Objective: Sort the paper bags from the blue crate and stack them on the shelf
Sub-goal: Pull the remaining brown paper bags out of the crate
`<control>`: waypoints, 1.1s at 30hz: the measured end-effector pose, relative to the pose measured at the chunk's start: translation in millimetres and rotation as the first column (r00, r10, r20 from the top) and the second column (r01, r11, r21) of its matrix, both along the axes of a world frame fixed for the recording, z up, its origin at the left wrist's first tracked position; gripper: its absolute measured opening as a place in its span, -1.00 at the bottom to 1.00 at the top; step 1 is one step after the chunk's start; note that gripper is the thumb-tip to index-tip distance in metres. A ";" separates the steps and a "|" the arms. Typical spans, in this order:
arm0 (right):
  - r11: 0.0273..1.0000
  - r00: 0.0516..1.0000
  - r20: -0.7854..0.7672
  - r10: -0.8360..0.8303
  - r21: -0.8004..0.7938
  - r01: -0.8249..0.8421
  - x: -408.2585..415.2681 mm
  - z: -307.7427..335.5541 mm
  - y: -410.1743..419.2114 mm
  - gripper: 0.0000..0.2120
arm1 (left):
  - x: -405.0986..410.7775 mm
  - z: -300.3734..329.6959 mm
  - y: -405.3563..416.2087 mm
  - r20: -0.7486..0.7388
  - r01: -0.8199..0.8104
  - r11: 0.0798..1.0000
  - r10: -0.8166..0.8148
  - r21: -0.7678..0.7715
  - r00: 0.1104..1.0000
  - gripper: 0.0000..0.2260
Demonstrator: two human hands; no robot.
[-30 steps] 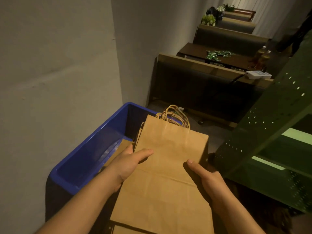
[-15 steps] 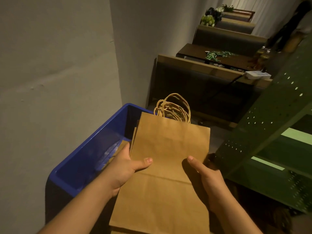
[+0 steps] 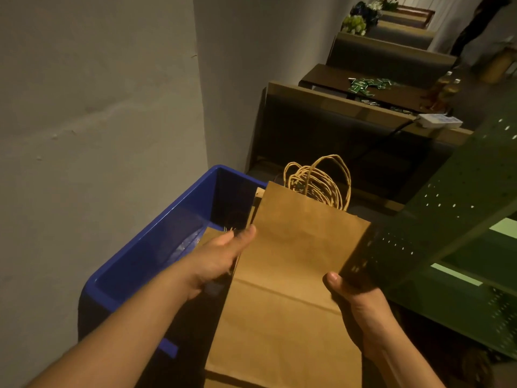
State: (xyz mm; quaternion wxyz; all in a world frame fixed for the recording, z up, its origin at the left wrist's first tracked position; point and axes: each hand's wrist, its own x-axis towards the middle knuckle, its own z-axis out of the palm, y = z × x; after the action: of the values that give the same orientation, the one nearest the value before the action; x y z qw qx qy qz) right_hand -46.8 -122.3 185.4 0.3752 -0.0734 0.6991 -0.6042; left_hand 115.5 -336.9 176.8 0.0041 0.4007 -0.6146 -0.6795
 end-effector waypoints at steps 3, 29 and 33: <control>0.999 0.999 0.042 -0.030 0.014 0.029 -7.3 -9.8 3.5 -0.66 | -6.1 -4.5 -33.2 0.003 -0.171 0.982 0.171 0.076 0.985 -0.34; 0.961 0.949 0.189 -0.252 -0.069 0.269 -21.9 -33.5 -2.0 -0.56 | -5.9 -179.7 -93.0 0.646 0.002 0.984 0.115 -0.177 0.755 -0.46; 0.955 0.944 0.196 -0.267 -0.076 0.286 -23.5 -35.6 -3.9 -0.60 | -0.4 -167.4 -94.0 0.639 0.031 0.970 0.134 -0.240 0.758 -0.66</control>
State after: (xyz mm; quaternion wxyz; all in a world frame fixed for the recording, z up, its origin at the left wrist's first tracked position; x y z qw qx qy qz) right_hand -70.3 -126.2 149.8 0.3450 0.0621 0.6326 -0.6906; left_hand 115.1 -430.9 9.4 -0.1431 0.6248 -0.6425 -0.4200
